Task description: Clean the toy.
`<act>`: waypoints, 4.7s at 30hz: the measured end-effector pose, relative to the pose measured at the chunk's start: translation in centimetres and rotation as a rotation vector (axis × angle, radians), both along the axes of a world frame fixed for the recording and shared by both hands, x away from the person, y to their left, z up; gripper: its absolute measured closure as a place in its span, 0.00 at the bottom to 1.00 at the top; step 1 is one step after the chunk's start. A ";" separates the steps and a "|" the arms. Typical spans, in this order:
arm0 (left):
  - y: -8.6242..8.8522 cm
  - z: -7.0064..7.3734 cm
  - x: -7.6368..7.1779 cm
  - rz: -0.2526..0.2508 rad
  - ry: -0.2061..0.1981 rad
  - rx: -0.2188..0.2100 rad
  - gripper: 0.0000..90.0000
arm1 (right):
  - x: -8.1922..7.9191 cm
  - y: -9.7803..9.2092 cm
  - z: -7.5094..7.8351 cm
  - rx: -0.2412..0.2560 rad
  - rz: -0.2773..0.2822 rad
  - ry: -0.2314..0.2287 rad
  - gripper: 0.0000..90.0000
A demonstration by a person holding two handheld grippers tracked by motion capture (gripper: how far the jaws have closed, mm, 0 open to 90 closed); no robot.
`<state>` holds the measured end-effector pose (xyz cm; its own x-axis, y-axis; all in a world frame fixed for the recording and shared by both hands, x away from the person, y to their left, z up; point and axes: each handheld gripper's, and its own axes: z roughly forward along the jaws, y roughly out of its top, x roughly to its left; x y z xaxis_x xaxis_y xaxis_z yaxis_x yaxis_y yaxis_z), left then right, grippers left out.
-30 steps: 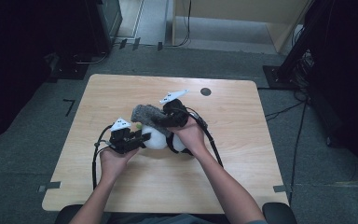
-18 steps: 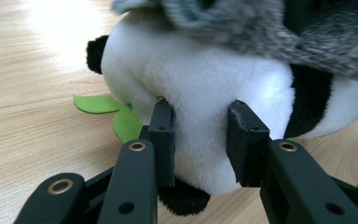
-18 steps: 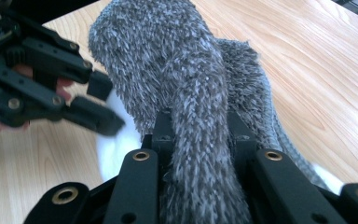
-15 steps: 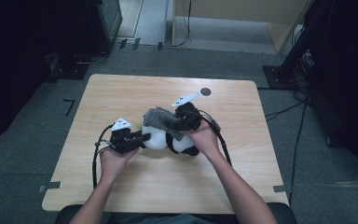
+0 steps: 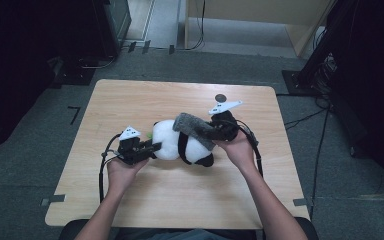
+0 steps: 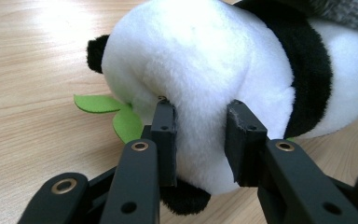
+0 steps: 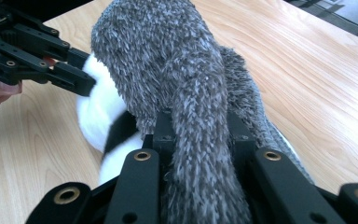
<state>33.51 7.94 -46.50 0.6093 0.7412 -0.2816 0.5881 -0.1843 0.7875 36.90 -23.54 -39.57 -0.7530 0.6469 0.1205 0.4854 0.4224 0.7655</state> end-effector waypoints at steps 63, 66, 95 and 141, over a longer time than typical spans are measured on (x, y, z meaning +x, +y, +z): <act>-1.4 -0.7 -0.3 -0.024 -0.046 0.067 0.58 | -2.6 -6.4 -2.8 0.100 -0.073 0.047 0.64; -1.4 -0.7 -0.3 -0.025 -0.047 0.067 0.58 | -2.0 -6.6 -2.8 0.133 -0.090 0.054 0.68; -1.3 -0.8 -0.2 -0.019 -0.043 0.052 0.59 | -1.7 -4.9 -9.8 -0.047 -0.169 0.215 0.85; -2.0 -1.0 -0.7 -0.013 -0.053 0.041 0.59 | -0.8 -6.3 -5.1 0.126 -0.197 0.110 0.86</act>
